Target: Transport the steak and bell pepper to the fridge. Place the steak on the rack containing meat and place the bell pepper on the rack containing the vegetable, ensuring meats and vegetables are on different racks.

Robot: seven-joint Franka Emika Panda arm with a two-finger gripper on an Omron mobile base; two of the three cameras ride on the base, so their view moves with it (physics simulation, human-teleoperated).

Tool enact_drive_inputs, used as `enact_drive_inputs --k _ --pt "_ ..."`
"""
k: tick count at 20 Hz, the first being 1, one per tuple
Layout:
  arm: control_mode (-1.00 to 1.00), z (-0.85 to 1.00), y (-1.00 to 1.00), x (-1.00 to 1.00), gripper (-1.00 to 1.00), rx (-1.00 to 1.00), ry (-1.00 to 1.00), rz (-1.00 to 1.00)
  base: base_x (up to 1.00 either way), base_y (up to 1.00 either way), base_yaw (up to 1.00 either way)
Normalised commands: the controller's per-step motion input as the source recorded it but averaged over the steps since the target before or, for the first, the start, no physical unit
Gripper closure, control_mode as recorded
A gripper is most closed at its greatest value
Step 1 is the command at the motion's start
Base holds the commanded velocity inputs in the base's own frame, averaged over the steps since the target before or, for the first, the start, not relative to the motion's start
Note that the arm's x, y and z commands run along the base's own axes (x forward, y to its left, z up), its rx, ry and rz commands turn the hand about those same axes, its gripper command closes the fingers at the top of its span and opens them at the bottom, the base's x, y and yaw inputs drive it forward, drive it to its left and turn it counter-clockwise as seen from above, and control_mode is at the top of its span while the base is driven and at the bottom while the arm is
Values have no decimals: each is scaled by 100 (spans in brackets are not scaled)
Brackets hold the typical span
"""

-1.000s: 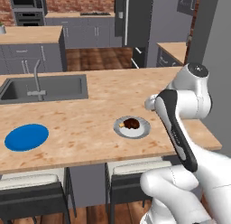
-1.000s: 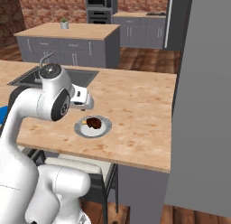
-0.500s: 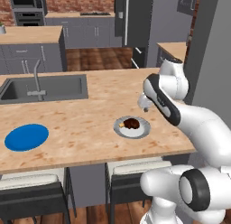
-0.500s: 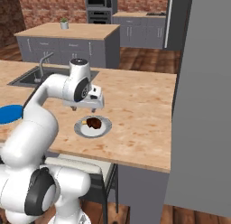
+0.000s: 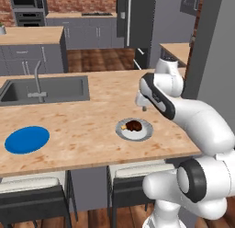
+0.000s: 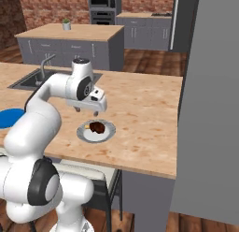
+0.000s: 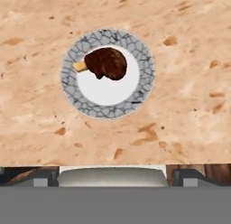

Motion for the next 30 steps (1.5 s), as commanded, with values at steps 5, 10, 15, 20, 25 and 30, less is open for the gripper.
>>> enact_drive_inputs --k 5,10,15,20,25,30 --pt "-100 -12 21 0 -100 0 0 -27 0 0 0" --pt "-100 -5 18 -1 -100 8 -1 -53 0 0 0" --pt "-100 -13 3 -2 -100 10 0 -58 0 0 0" --pt "-100 -4 0 -3 -100 11 0 -52 0 0 0" --pt "-100 0 1 0 -100 7 -7 -40 0 0 0" --pt "-100 -4 -4 4 -100 14 4 -12 0 0 0"
